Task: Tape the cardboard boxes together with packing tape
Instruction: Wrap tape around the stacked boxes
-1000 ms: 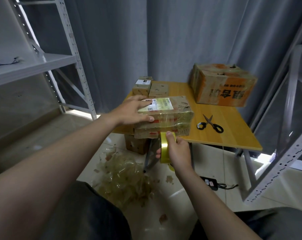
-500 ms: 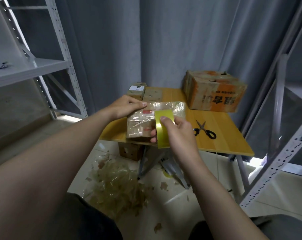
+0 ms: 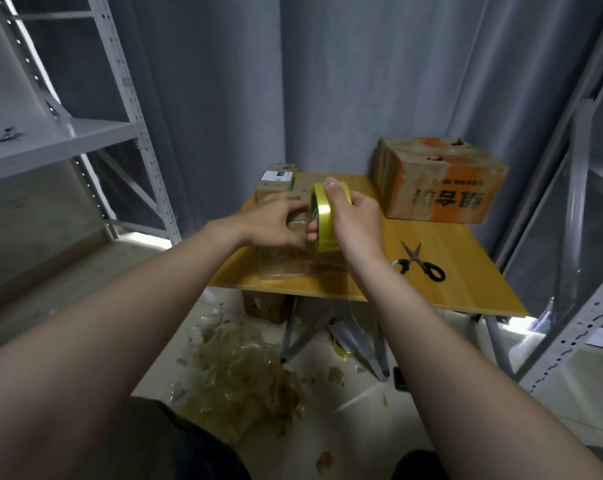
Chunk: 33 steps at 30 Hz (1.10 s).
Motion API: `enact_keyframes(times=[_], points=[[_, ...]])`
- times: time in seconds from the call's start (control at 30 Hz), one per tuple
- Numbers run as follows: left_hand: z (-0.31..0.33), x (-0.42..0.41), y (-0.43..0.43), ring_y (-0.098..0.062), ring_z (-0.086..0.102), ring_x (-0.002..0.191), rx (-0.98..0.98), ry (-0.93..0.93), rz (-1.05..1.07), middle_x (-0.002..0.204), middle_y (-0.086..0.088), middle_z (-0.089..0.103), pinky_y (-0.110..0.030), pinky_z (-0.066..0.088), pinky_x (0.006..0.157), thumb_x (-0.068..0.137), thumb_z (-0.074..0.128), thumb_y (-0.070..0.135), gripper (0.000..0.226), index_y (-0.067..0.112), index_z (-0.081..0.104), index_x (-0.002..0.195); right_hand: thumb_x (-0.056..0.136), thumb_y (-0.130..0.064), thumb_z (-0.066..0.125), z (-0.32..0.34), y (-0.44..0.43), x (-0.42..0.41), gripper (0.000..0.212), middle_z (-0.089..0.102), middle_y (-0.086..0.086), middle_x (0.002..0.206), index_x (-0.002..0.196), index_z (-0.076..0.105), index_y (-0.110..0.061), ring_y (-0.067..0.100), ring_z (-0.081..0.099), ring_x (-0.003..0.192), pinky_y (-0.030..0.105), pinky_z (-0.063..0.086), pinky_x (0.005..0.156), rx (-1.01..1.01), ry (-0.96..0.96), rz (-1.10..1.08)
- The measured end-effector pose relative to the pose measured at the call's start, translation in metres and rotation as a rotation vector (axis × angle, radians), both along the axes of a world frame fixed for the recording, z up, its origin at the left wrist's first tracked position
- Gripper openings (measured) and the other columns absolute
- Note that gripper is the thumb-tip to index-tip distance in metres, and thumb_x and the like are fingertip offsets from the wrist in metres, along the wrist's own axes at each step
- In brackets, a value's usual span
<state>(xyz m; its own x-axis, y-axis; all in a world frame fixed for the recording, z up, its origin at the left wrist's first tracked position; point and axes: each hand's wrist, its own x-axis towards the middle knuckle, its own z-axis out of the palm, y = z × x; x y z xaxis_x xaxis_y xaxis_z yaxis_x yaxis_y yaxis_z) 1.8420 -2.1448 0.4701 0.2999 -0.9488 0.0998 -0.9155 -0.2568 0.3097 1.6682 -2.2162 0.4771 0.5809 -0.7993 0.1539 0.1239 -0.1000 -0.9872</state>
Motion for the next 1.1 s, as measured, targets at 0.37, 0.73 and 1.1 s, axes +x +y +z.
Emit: enact_keyframes(times=[0.37, 0.73, 1.1], points=[[-0.017, 0.005, -0.013, -0.026, 0.026, 0.155, -0.022, -0.020, 0.101, 0.170, 0.002, 0.029, -0.046, 0.029, 0.124, 0.064, 0.092, 0.057, 0.120, 0.019, 0.035, 0.162, 0.102, -0.053, 0.052, -0.001, -0.006, 0.009, 0.051, 0.078, 0.016, 0.083, 0.092, 0.075, -0.009, 0.033, 0.076, 0.084, 0.053, 0.059, 0.090, -0.089, 0.113, -0.042], [-0.014, 0.005, -0.015, -0.022, 0.027, 0.155, -0.006, 0.086, 0.130, 0.170, 0.005, 0.027, -0.043, 0.028, 0.125, 0.072, 0.091, 0.048, 0.106, 0.020, 0.039, 0.160, 0.099, -0.059, 0.052, -0.015, 0.010, -0.003, 0.065, 0.075, 0.018, 0.075, 0.090, 0.071, 0.002, 0.041, 0.074, 0.075, 0.060, 0.060, 0.082, -0.018, 0.170, -0.112], [-0.017, 0.009, -0.017, -0.023, 0.021, 0.157, 0.011, 0.063, 0.175, 0.172, 0.005, 0.022, -0.043, 0.023, 0.127, 0.070, 0.090, 0.056, 0.115, 0.016, 0.033, 0.162, 0.106, -0.050, 0.049, -0.056, 0.029, -0.026, 0.050, 0.074, 0.012, 0.064, 0.094, 0.073, -0.007, 0.027, 0.074, 0.055, 0.042, 0.064, 0.069, 0.163, 0.190, -0.032]])
